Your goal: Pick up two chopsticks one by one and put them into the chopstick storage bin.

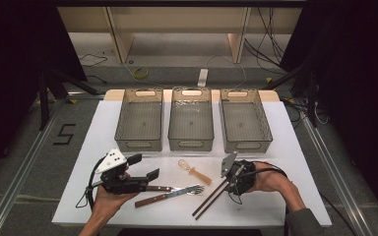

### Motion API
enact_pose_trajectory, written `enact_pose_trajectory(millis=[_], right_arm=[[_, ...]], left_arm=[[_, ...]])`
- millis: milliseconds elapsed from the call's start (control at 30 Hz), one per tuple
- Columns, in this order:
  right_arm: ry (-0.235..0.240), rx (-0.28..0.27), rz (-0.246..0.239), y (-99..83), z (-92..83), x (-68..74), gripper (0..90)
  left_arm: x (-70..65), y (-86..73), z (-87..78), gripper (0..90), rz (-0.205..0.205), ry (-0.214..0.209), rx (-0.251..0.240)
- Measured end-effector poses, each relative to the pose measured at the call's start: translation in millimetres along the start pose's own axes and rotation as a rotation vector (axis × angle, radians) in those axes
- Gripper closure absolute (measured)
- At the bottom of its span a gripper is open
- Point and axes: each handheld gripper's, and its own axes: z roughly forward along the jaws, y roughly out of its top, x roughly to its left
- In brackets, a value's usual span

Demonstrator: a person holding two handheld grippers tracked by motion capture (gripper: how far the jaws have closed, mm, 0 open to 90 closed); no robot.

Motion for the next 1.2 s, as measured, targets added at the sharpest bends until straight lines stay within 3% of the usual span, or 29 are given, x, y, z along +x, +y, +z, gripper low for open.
enact_pose_trajectory(millis=[233,667,767,1200], right_arm=[[0.005,0.039,-0.031,2.5,4.5,-1.4,56.8],[0.035,0.065,-0.054,5.1,5.8,-4.0,58.3],[0.061,0.059,-0.034,4.5,6.7,-8.7,58.0],[0.080,0.078,-0.021,1.9,6.2,-9.2,58.7]], left_arm=[[-0.5,0.1,0.6,15.7,0.001,-0.001,0.001],[-1.1,0.3,0.4,15.7,0.002,-0.002,-0.001],[-1.2,0.3,0.5,15.8,0.004,-0.002,0.002],[-2.5,0.3,0.3,15.8,0.007,-0.005,0.002]])
